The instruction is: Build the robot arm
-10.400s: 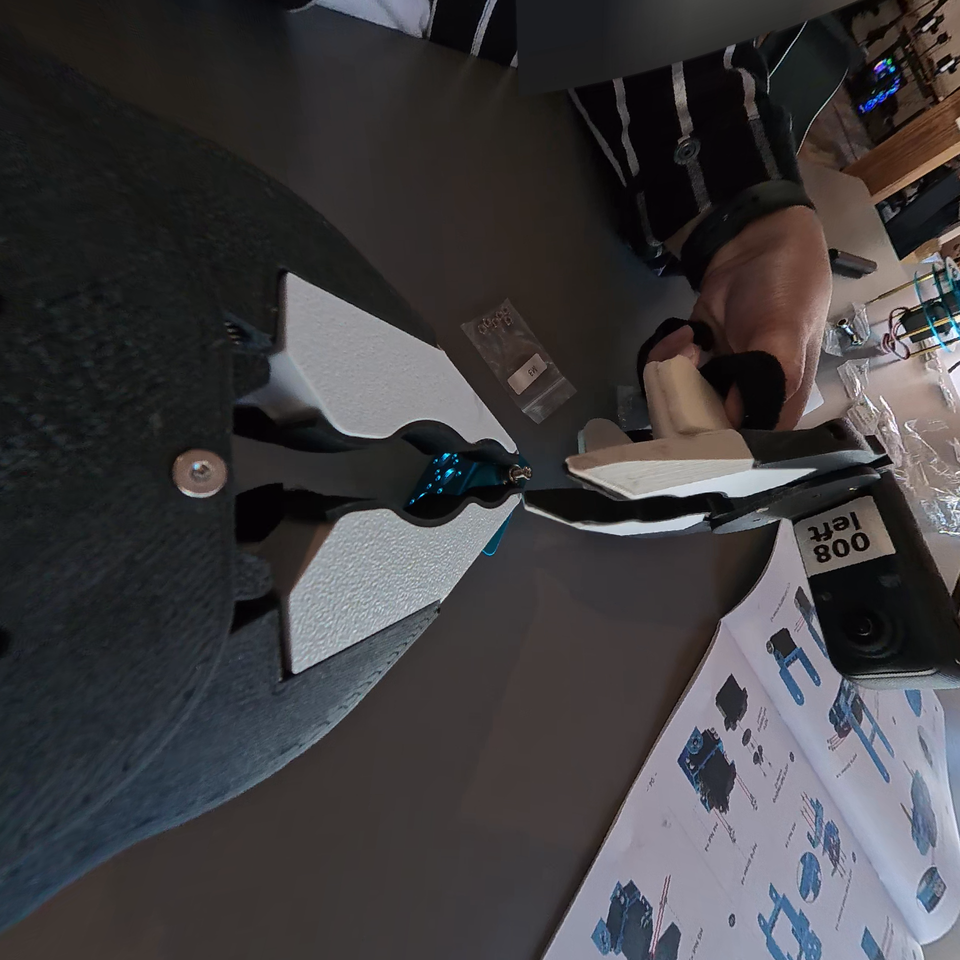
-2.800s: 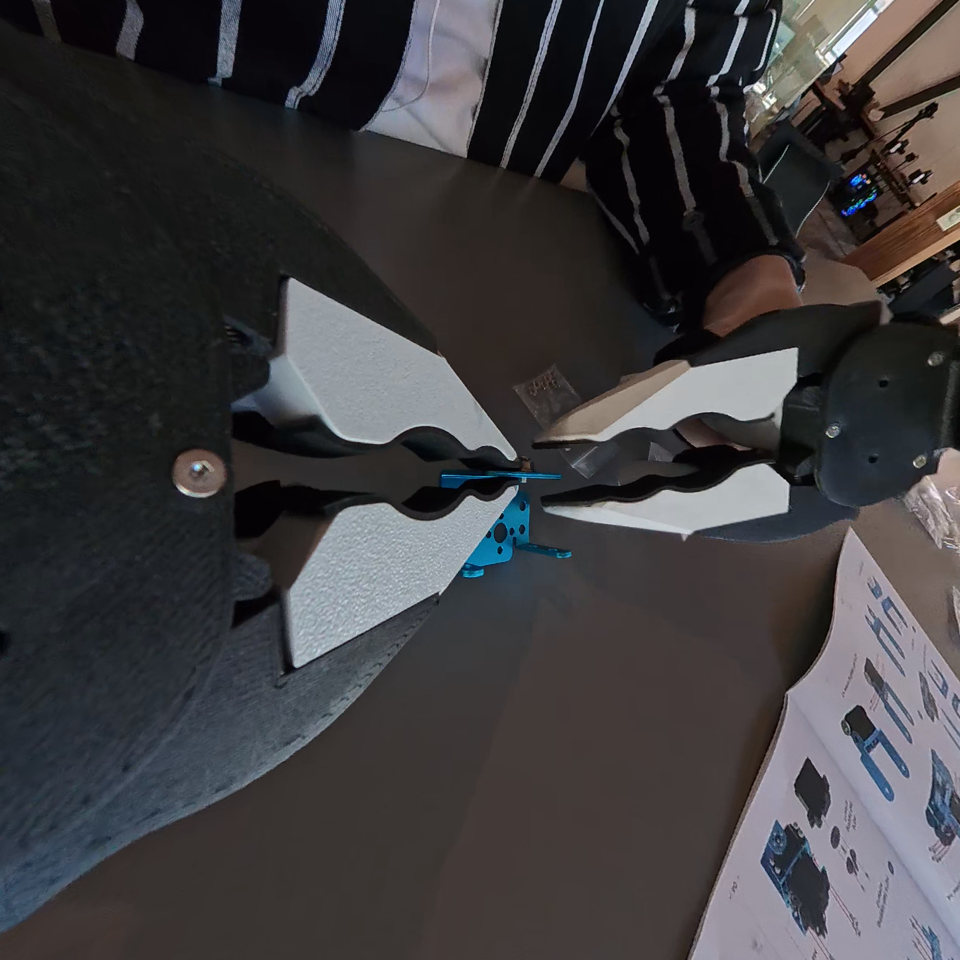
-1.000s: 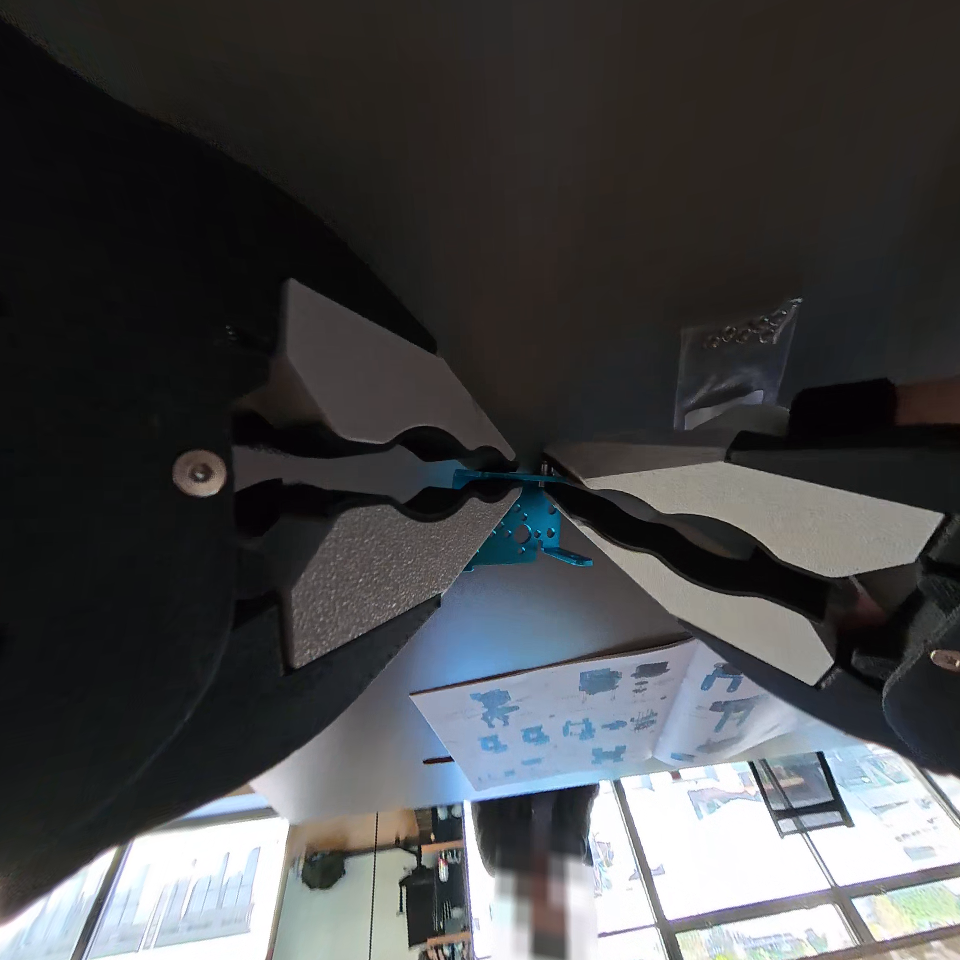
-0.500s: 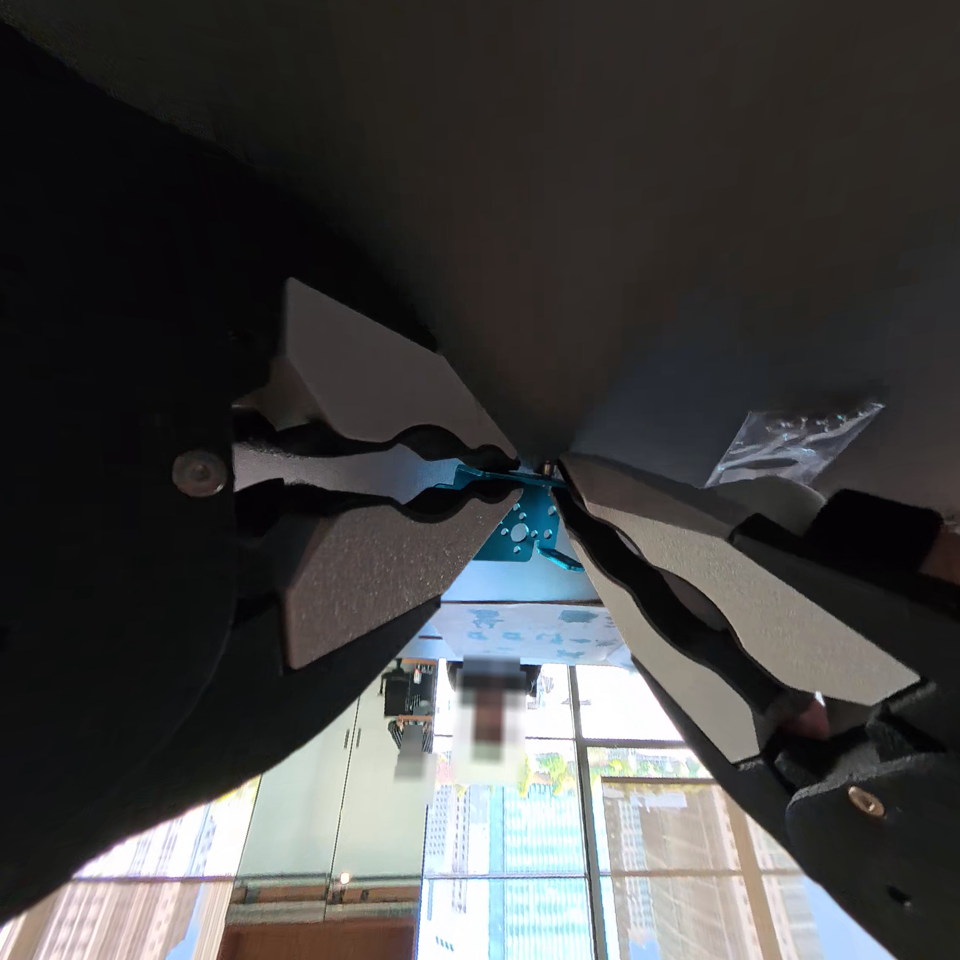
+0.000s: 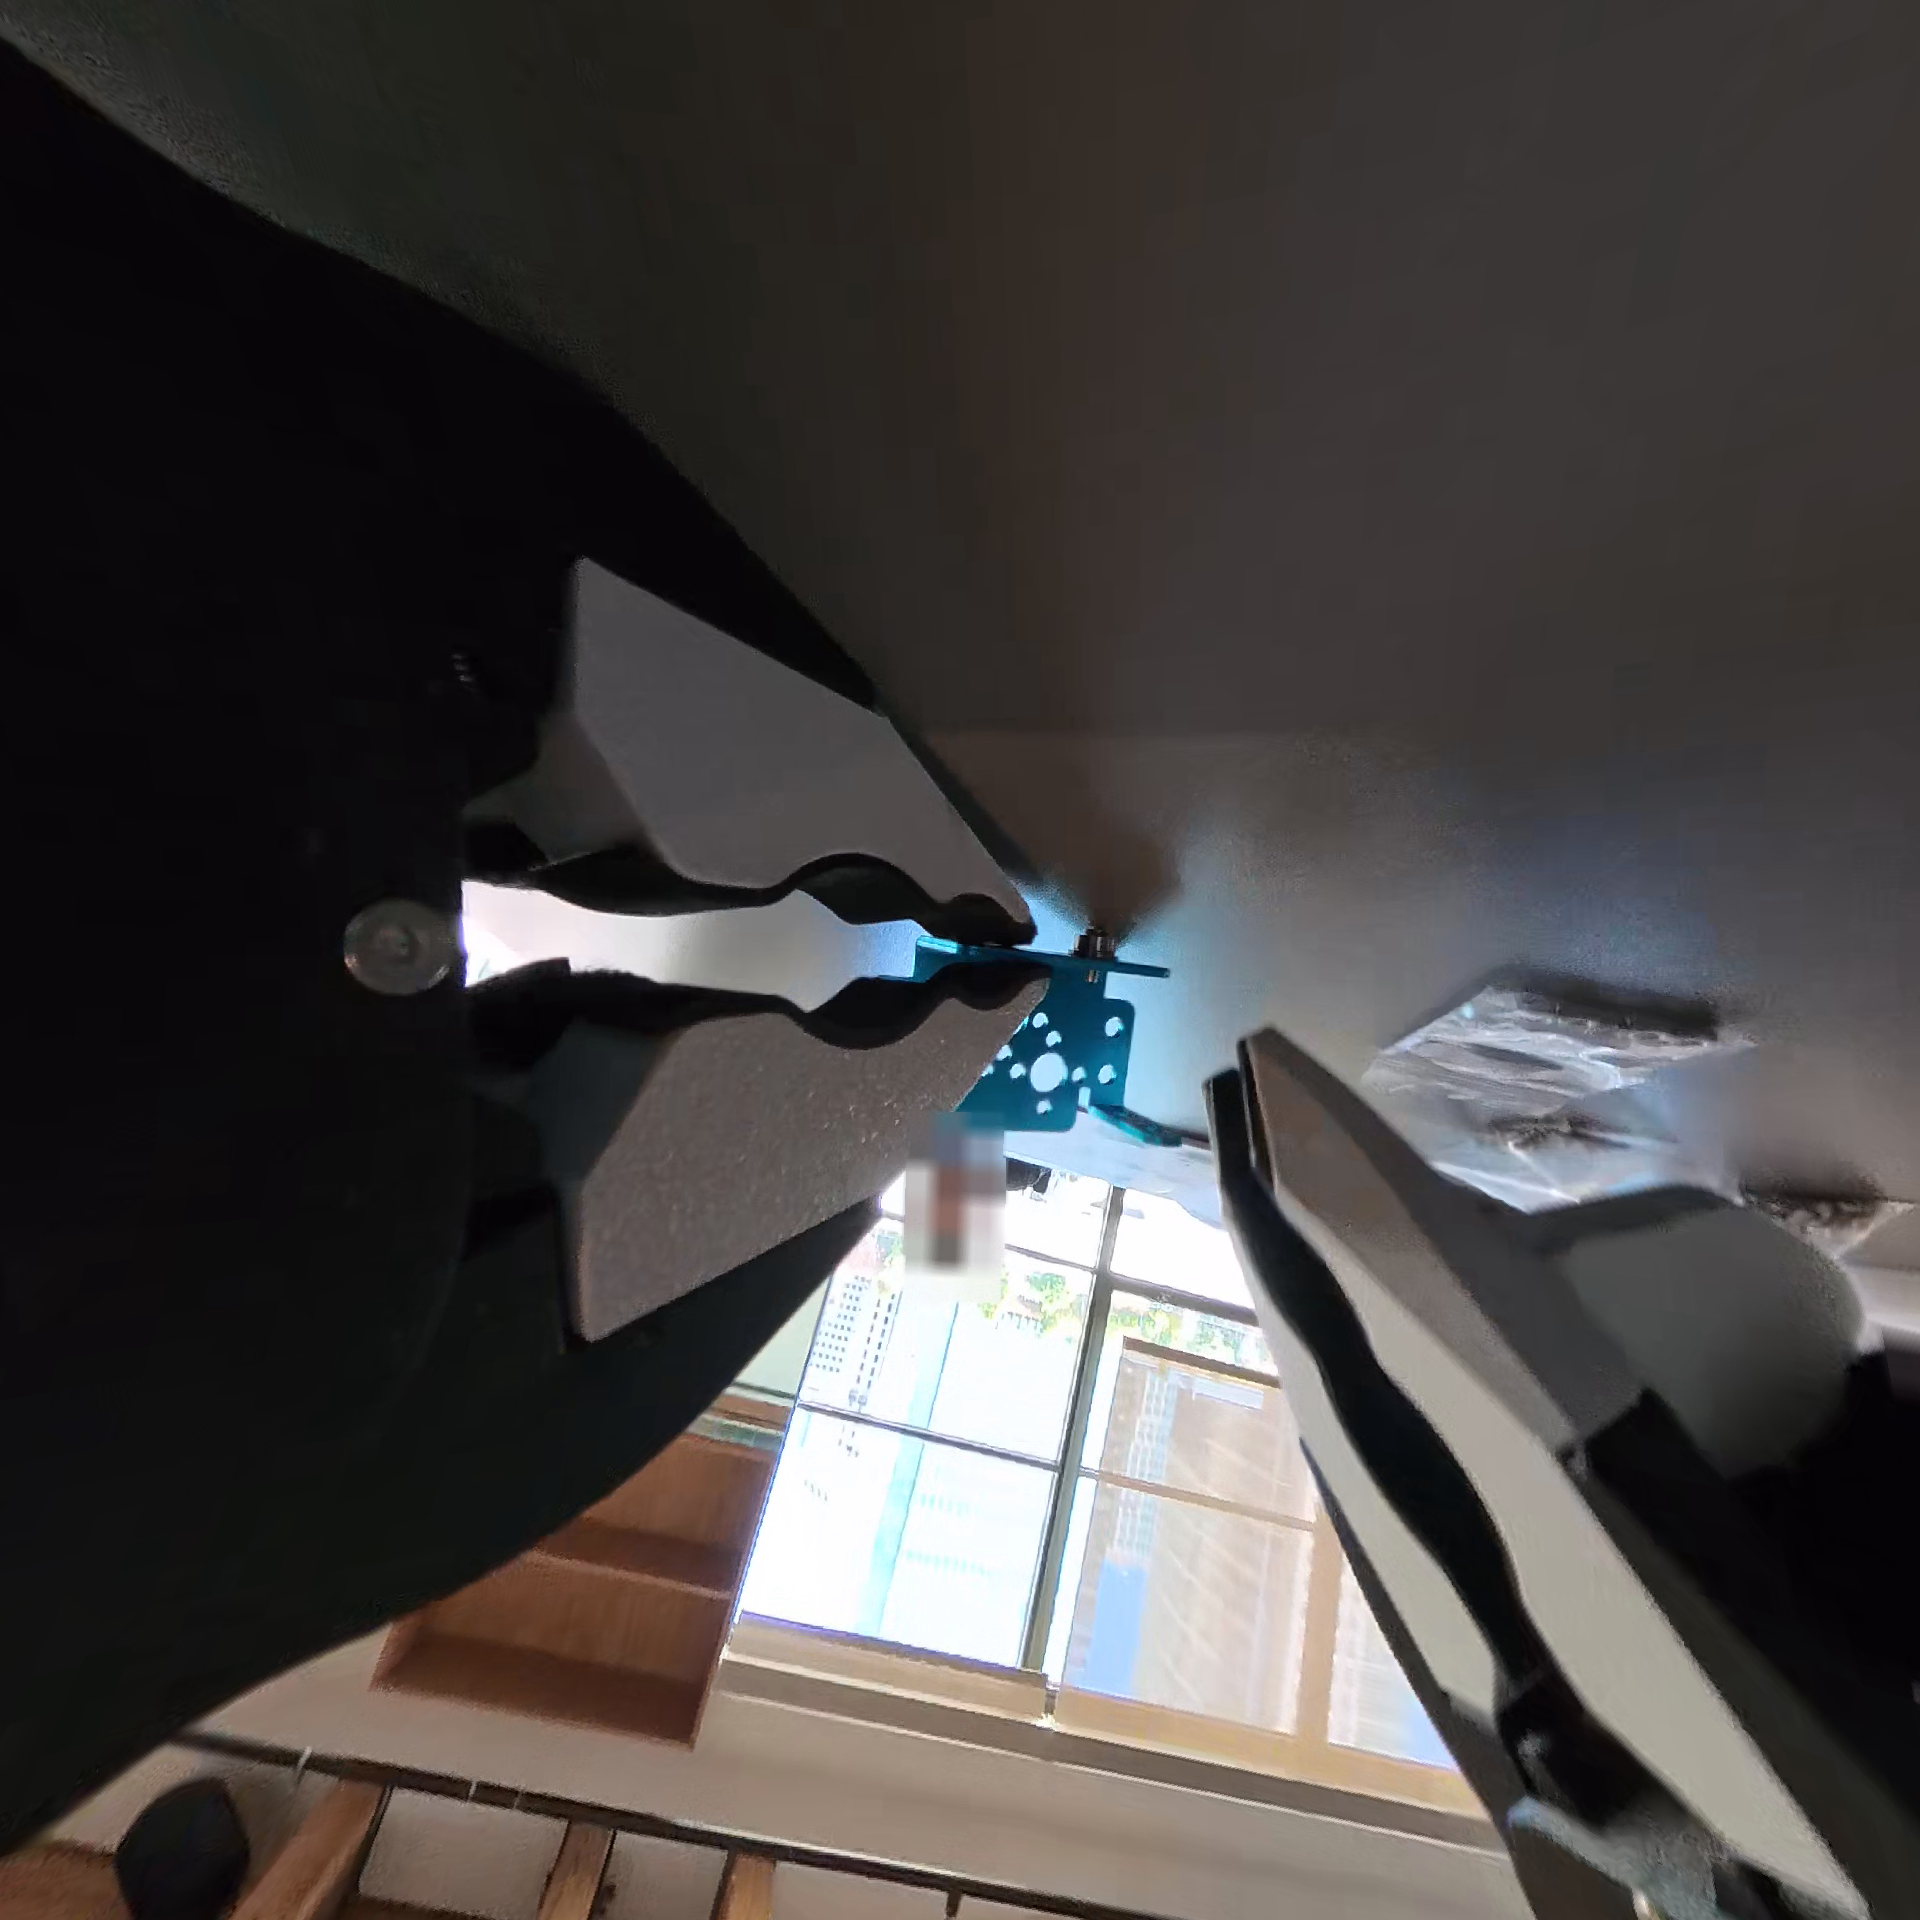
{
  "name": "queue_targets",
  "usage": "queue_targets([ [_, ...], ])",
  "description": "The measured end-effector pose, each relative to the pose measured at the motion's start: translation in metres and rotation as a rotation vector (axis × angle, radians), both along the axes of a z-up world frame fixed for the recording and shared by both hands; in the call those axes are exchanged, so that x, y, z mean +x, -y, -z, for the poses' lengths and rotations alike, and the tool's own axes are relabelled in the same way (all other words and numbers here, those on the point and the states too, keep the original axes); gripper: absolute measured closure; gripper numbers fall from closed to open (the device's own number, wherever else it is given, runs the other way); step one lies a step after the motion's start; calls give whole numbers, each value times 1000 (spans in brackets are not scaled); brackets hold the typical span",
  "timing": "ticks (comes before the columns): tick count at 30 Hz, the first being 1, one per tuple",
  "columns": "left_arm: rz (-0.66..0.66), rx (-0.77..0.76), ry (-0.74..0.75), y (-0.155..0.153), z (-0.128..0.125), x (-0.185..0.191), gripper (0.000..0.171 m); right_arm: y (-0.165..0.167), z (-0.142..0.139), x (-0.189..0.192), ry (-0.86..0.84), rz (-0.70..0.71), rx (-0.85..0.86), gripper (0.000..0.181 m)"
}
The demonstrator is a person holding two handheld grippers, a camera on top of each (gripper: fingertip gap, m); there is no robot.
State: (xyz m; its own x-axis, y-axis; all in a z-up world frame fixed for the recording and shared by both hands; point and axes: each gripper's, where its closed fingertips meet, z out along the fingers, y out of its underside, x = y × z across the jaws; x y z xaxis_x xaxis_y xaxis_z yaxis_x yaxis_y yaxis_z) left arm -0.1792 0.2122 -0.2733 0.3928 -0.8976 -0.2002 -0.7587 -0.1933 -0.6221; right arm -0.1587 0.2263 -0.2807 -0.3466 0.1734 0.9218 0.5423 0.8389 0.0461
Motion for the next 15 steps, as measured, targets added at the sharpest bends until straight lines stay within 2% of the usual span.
queue_targets([
  [2, -22, -1, 51, 1, -9, 0, 149, 2, 0, 0, 29, -1, 41, 178],
  [5, -41, 16, 84, -8, -19, -4, 126, 5, -1, 1, 34, -14, 69, 179],
  [6, -44, 8, 96, -12, -21, -5, 125, 5, -1, 1, 37, -17, 74, 179],
  [10, 53, -157, 284, -16, -39, 18, 142, 6, -2, 1, 46, -22, 92, 179],
  [13, 100, -285, 236, -20, -31, 23, 140, 7, -2, 0, 49, -24, 98, 179],
  [15, 123, -311, 179, -22, -22, 24, 144, 8, -2, 0, 52, -37, 105, 179],
])
